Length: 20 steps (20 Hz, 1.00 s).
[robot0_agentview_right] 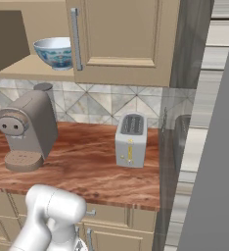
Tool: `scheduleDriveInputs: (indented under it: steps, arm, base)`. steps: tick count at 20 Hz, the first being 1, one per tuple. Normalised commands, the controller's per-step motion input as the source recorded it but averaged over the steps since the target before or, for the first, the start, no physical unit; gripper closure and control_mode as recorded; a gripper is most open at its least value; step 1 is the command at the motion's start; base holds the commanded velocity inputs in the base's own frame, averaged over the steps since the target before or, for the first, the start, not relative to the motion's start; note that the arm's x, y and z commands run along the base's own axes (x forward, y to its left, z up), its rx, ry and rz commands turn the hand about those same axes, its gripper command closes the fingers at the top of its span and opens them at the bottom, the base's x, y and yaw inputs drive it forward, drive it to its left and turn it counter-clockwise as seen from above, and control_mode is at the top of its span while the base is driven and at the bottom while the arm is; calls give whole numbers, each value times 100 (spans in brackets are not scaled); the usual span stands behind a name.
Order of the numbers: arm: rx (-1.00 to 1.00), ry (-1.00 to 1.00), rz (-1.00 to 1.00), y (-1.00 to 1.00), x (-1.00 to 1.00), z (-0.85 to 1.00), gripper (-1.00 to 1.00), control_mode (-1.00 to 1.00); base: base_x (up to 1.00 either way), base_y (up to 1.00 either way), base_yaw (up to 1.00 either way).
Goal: Pick the mug and place it in the sink. Pick the bowl and place it in the open cabinet and then close the cabinet.
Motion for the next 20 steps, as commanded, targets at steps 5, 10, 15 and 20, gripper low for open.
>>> scheduleDriveInputs:
  steps: [5, 10, 15, 20]
  arm:
    - [0, -6, -11, 27, -28, 0, -100, -100]
    - [0, -3, -6, 42, -8, 0, -100, -100]
    - [0, 0, -4, 54, 0, 4, -100, -100]
    - [0, 0, -3, 46, 1, 12, -100, -100]
  base:
    - [0, 0, 0]
    - [0, 0, 0]
    - [0, 0, 0]
    - [0, 0, 0]
